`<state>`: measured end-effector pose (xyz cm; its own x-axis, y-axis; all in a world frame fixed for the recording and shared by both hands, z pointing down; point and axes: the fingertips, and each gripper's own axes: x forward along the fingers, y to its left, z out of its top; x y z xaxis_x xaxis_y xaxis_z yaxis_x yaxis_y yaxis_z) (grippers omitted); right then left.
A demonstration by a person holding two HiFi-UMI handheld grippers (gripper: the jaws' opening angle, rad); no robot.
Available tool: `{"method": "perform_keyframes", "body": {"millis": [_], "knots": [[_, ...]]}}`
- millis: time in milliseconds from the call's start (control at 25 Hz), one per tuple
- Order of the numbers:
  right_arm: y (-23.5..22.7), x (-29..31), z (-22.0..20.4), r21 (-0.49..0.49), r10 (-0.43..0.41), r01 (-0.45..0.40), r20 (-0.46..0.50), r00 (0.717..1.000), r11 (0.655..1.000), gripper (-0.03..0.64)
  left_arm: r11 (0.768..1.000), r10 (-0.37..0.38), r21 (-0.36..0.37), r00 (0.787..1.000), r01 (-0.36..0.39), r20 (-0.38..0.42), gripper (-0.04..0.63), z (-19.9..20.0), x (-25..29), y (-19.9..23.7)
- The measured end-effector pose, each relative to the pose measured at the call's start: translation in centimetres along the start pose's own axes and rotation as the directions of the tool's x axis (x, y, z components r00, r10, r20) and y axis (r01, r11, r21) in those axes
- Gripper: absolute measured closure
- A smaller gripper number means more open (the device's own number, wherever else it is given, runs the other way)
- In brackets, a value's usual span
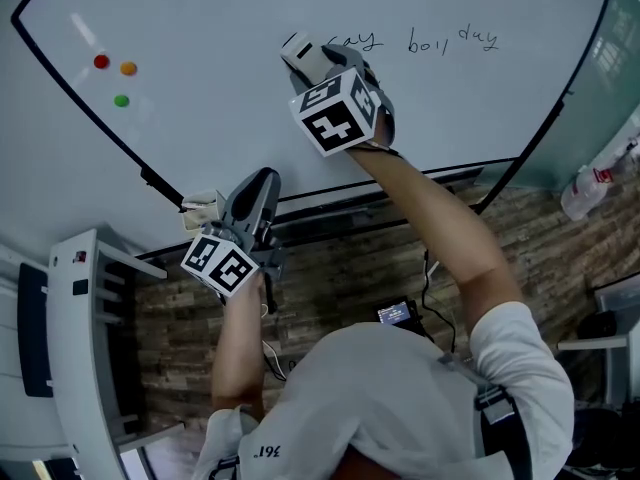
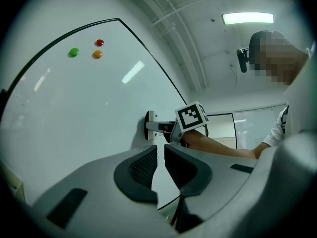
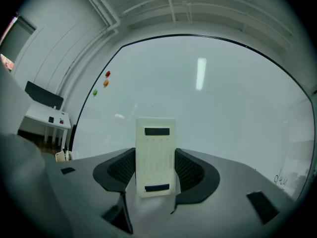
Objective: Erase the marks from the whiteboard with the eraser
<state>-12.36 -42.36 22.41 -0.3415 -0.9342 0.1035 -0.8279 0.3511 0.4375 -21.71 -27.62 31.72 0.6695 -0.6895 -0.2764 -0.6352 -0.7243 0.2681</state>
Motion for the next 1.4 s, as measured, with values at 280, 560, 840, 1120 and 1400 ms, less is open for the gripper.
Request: {"method": "perform_keyframes", "body": {"millis": [280, 560, 840, 1120, 1400], "knots": [[-0.4, 1.2, -0.8, -0.021, -0.084, 0.084, -0.004, 0.996, 0.996, 0.356, 1.0, 0.014, 0.0, 1.0, -0.014, -0.008, 0.554, -0.1, -0.6, 0.8], [0.2, 1.4, -0.7, -0.099, -0.12, 0.121, 0.017, 0.993, 0.988, 0.356, 1.0, 0.008, 0.0, 1.0, -0.008, -0.015, 0.554, 0.0, -1.1, 1.0], [0.2, 1.6, -0.7, -0.123, -0.145, 0.147, 0.022, 0.989, 0.982, 0.356, 1.0, -0.01, -0.005, 1.0, 0.01, -0.02, 0.554, -0.2, -0.8, 0.9], [0.0, 1.7, -0.7, -0.091, -0.183, 0.183, 0.009, 0.983, 0.979, 0.356, 1.0, -0.006, -0.009, 1.0, 0.006, -0.018, 0.554, -0.2, -0.7, 0.8], [-0.5, 1.7, -0.9, -0.056, -0.181, 0.179, -0.032, 0.983, 0.982, 0.356, 1.0, 0.008, -0.002, 1.0, -0.008, -0.005, 0.554, -0.2, -0.2, 0.2]]}}
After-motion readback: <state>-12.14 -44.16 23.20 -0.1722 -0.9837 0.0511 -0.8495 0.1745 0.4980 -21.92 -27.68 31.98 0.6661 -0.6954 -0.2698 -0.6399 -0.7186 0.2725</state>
